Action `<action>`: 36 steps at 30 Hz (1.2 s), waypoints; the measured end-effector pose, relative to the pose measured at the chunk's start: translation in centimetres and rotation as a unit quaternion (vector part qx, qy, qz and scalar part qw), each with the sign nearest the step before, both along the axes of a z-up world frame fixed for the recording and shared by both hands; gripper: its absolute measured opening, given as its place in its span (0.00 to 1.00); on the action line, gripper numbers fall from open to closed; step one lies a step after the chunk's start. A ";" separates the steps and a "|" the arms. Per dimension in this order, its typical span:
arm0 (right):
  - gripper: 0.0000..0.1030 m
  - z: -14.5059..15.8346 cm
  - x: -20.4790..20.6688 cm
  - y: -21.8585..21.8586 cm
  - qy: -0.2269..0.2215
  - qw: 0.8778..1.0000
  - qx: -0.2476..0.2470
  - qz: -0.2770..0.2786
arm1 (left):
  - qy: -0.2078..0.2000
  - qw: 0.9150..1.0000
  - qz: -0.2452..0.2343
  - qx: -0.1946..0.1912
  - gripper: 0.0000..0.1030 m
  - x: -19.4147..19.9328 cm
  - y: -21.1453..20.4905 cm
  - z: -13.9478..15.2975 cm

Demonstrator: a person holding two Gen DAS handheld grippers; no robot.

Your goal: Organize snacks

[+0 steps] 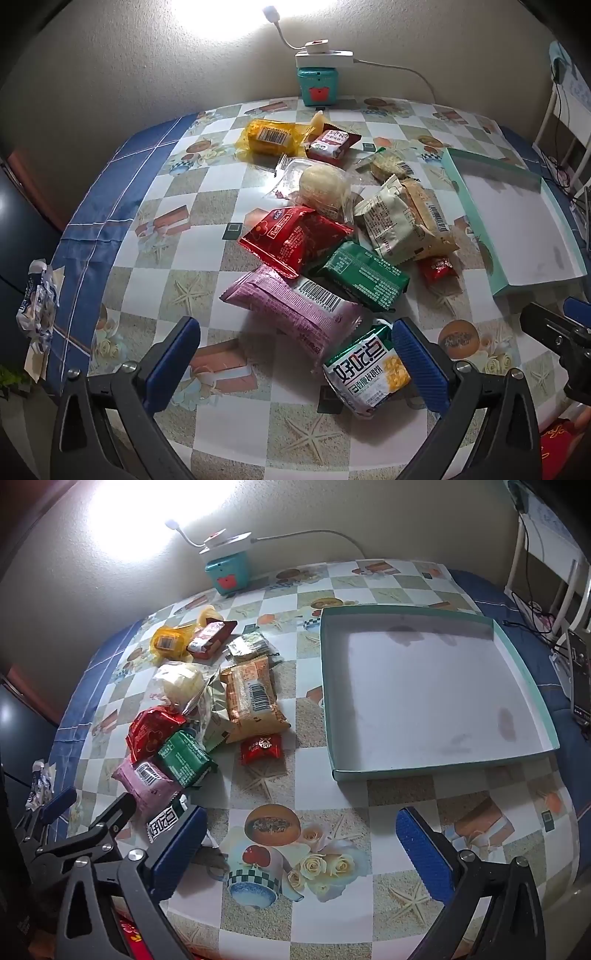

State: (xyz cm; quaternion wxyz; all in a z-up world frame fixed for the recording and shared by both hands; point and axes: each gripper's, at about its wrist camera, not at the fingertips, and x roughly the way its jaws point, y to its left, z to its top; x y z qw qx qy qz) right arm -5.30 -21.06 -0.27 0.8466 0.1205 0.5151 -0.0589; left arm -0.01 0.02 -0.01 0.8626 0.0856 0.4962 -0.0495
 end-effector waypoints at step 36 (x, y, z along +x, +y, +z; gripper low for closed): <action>1.00 -0.1 0.1 -0.2 0.001 1.000 0.001 -0.005 | 0.015 1.000 -0.002 0.005 1.00 0.2 0.2 -0.9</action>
